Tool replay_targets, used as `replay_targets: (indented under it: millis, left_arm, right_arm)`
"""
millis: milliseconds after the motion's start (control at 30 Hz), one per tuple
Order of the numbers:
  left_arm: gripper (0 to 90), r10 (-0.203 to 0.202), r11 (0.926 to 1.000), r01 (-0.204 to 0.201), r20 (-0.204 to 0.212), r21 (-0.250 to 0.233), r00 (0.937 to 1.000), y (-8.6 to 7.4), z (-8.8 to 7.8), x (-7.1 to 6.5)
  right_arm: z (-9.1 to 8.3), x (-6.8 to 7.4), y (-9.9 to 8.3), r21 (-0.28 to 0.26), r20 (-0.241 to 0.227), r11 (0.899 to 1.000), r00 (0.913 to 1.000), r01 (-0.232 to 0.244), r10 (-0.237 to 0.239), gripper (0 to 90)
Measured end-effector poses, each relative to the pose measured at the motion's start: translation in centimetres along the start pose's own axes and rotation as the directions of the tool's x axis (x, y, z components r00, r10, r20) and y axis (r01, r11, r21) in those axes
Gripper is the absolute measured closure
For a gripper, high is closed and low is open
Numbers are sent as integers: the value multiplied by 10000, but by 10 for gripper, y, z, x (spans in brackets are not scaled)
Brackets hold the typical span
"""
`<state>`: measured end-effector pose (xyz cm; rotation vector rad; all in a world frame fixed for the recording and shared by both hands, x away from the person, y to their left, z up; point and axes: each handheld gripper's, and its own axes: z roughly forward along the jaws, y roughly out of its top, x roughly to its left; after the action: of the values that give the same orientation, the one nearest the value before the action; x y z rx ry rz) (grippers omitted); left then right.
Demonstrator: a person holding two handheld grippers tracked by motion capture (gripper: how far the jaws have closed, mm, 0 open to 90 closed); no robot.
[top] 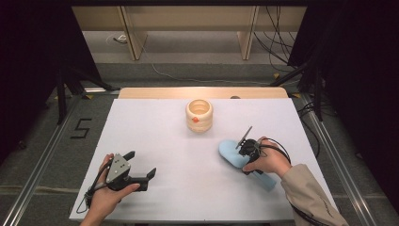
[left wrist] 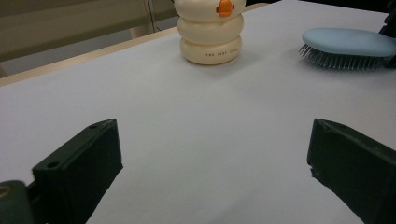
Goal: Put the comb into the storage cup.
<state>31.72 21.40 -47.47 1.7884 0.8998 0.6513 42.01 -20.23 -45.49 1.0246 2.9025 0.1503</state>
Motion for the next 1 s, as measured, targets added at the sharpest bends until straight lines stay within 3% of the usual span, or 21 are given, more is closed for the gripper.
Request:
replay_targets:
  millis: [400,767,1000]
  left_arm:
    - [27,6,10000,-6,-27,-23,10000,0,0,0]
    - [28,-3,10000,3,-29,-27,10000,0,0,0]
    - [28,-9,10000,9,-28,-16,10000,0,0,0]
  right_arm:
    - [-1,2,2,150,-67,9991,9992,-395,396,595]
    - [-1,3,3,244,-39,9938,9941,-1085,1086,673]
    - [-1,3,3,255,-39,9934,9937,-1116,1117,697]
